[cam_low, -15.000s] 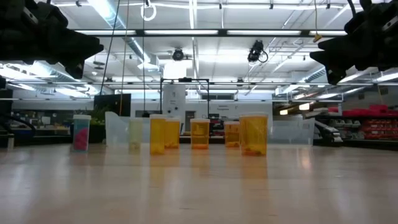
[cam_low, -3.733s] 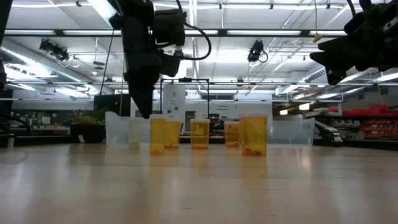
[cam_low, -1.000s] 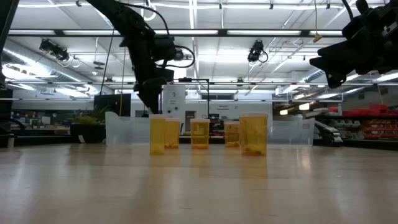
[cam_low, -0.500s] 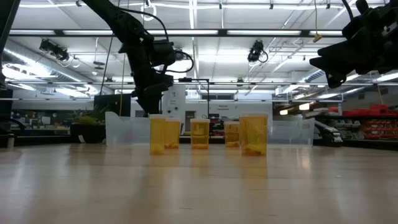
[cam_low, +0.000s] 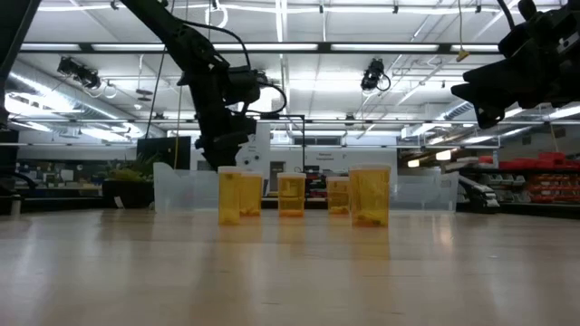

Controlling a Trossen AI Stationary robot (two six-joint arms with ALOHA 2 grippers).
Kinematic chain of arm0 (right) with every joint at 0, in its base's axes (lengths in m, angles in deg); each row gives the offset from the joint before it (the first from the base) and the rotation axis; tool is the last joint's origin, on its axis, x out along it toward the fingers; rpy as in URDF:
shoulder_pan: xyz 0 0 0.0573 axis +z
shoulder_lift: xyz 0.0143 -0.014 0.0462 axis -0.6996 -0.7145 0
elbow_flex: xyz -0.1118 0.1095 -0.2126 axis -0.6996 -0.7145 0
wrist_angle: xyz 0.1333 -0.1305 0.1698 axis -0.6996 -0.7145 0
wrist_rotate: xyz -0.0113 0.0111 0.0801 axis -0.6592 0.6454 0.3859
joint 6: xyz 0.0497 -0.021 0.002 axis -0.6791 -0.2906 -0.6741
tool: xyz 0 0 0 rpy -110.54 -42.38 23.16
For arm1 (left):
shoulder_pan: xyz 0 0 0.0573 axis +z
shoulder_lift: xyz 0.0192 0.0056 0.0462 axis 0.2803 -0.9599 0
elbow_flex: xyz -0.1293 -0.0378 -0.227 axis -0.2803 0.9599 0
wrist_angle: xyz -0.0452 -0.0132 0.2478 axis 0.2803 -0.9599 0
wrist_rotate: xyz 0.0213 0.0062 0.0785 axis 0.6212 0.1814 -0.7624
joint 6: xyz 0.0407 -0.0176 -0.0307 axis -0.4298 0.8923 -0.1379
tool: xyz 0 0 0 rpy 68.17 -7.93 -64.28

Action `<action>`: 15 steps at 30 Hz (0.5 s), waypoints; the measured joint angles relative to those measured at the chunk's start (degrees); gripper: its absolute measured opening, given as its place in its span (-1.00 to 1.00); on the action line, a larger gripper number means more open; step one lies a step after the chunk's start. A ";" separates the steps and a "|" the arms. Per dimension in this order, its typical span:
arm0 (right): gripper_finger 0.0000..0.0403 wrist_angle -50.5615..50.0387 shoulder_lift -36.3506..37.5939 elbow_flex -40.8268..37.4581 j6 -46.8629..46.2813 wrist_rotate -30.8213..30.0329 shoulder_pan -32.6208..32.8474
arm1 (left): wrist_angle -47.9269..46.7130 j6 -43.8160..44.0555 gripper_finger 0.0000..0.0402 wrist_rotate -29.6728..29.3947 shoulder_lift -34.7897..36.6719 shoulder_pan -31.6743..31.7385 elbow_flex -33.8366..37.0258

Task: Pick and place medicine bottles into bin by pill shape (circle, oval)
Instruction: Put the yellow small pill bottle into the left transparent bin

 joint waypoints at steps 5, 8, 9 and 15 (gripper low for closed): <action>-0.27 0.01 -0.13 0.00 0.02 0.02 0.01 | -0.76 -0.02 -0.26 0.01 0.00 -0.02 0.00; -0.27 -0.02 -0.13 0.00 0.02 0.02 0.00 | -1.88 -0.04 -0.24 0.00 0.00 0.00 0.00; -0.27 -0.01 -0.13 0.00 0.02 0.02 0.02 | -2.09 -0.04 -0.23 0.00 0.00 0.00 0.00; -0.27 0.01 -0.13 0.00 0.01 0.02 0.01 | -2.69 -0.24 -0.22 0.00 0.00 -0.02 0.00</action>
